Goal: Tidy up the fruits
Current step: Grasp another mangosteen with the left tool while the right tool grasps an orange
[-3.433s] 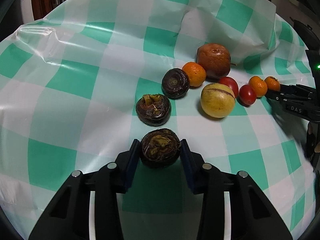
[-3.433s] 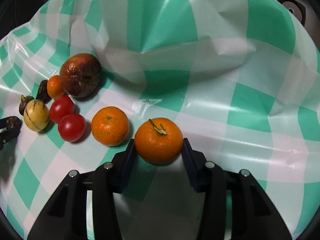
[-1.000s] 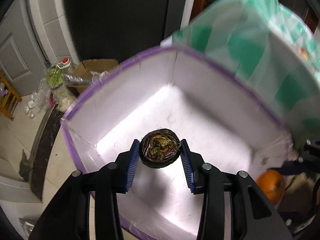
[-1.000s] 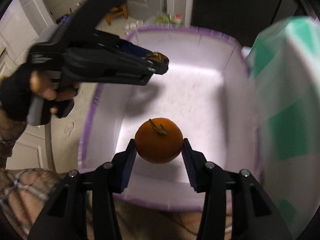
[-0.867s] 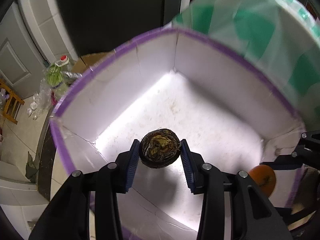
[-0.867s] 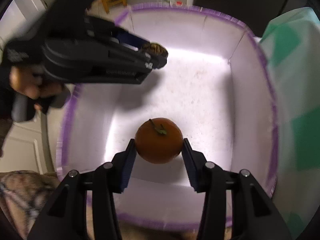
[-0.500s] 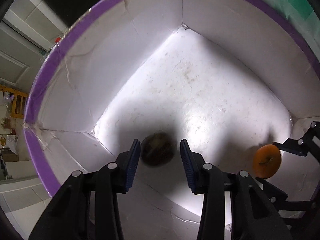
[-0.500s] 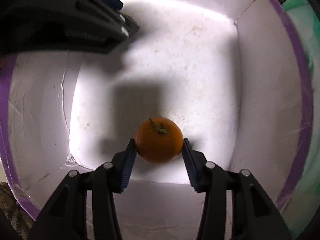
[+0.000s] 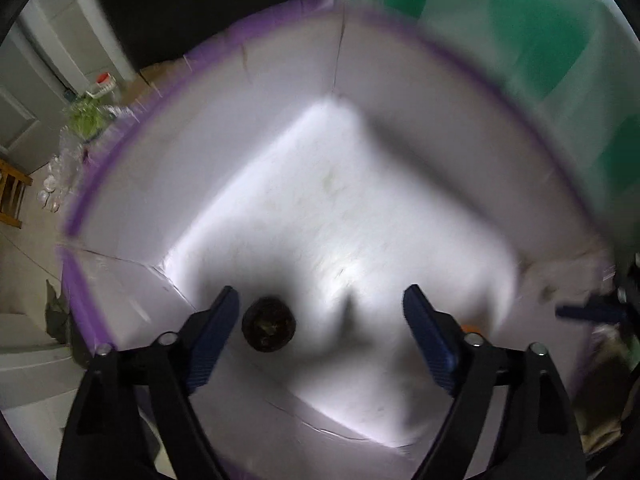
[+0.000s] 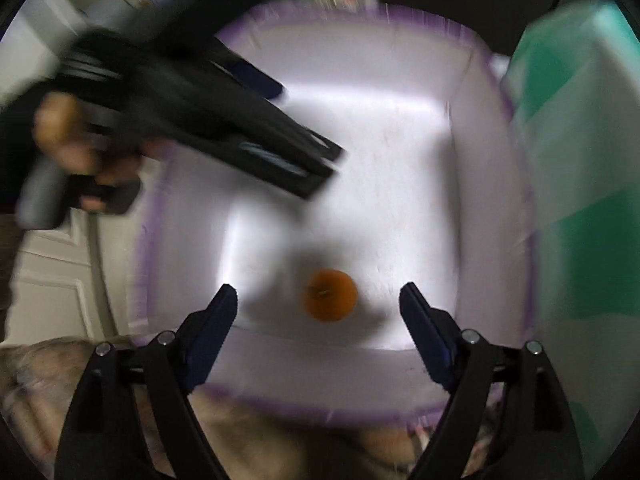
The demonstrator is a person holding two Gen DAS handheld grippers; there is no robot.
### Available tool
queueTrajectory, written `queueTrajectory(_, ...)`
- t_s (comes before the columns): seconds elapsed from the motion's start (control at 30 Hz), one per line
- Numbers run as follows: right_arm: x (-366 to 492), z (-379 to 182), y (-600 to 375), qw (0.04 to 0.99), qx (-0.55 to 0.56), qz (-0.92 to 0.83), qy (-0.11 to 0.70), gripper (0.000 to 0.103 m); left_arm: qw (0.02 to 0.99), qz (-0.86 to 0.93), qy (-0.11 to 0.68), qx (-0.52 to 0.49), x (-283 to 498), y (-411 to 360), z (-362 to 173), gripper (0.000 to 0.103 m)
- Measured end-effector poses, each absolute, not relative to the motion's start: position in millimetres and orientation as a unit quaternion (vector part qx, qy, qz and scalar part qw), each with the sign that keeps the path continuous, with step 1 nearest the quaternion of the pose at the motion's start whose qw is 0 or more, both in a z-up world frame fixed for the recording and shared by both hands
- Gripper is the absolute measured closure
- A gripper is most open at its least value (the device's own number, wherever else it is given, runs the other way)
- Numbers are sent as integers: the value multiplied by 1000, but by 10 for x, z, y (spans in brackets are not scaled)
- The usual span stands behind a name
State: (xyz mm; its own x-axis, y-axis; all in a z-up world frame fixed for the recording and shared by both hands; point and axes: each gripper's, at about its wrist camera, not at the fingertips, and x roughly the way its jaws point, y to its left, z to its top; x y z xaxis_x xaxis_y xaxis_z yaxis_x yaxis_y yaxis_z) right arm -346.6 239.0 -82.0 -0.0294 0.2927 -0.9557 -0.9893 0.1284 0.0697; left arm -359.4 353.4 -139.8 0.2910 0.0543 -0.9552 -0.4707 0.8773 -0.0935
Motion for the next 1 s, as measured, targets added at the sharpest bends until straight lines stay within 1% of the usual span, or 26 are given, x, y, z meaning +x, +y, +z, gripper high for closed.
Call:
queueTrajectory(0.07,-3437,-381,2218,604,-336,576,436,20,807,180,534,-175,-3645,3527,-1068,16)
queueTrajectory(0.13,-3418,113,1939,629,-286,606,394,20,841,201,477,-157,-3671,3451,-542,15)
queueTrajectory(0.17,-3374,352,1770,644,-257,617,372,18,852,203,457,-153,-3668,3416,-371,15)
queueTrajectory(0.2,-3342,509,1678,658,-237,619,357,16,869,201,426,-150,-3663,3357,-87,15)
queueTrajectory(0.23,-3263,719,1461,681,-210,616,336,12,882,197,403,-147,-3644,3319,116,15)
queueTrajectory(0.27,-3165,866,1249,703,-187,607,319,9,893,193,381,-143,-3622,3191,288,15)
queueTrajectory(0.33,-2930,1113,802,752,-144,575,290,9,918,167,334,-133,-3434,2981,660,14)
queueTrajectory(0.43,-2471,1296,77,830,-103,474,276,9,940,99,294,-142,-2953,2576,1014,14)
queueTrajectory(0.53,-1870,1246,-513,886,-61,340,309,9,940,24,303,-152,-2245,2020,1073,14)
queueTrajectory(0.63,-1230,1031,-1245,911,3,232,340,9,935,-33,320,-149,-1455,1441,916,14)
queueTrajectory(0.7,-923,879,-1617,924,17,163,345,10,929,-74,330,-148,-893,1024,782,14)
queueTrajectory(0.77,-591,667,-1915,927,20,117,356,19,925,-74,345,-141,-400,709,651,14)
queueTrajectory(0.83,-249,550,-2078,925,25,85,370,20,923,-63,351,-144,23,570,371,14)
queueTrajectory(0.93,195,315,-2223,924,17,62,378,20,918,-71,355,-163,484,411,231,14)
queueTrajectory(1.0,401,257,-2256,922,11,50,383,25,919,-62,351,-170,635,422,178,14)
